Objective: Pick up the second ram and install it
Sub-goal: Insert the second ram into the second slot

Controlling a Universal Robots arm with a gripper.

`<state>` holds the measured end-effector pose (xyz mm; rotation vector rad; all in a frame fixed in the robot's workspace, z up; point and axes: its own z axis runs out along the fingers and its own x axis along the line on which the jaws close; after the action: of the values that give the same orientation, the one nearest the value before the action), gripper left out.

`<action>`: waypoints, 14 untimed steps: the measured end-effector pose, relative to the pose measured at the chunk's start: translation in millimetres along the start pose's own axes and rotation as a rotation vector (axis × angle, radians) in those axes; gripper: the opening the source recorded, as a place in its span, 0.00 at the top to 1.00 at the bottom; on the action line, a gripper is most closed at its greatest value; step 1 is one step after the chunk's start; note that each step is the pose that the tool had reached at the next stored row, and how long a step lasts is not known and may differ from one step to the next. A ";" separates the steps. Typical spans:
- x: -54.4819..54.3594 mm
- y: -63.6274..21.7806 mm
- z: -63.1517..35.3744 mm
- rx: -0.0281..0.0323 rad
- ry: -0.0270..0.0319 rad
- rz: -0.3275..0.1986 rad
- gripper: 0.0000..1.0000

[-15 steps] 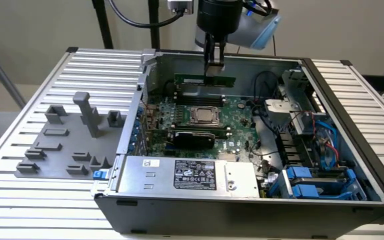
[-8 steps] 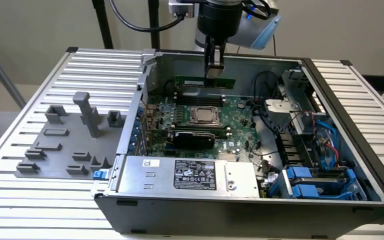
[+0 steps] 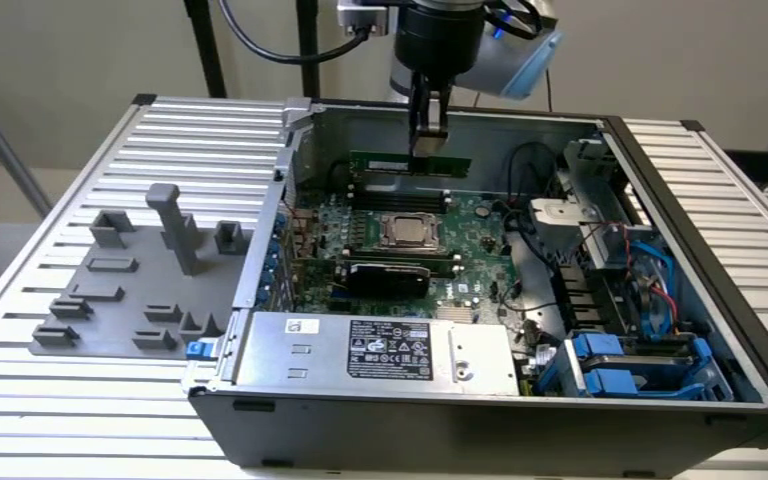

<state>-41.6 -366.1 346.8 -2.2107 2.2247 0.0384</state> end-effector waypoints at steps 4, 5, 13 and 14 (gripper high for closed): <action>0.0 0.0 0.0 0.0000 0.0000 0.000 1.00; 0.0 0.0 0.0 0.0000 0.0000 0.000 1.00; 0.2 -0.1 11.1 0.0022 0.0018 0.000 1.00; 0.3 -0.1 12.9 0.0021 0.0018 0.000 1.00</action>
<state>-41.7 -366.1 333.9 -2.2105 2.2246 0.0340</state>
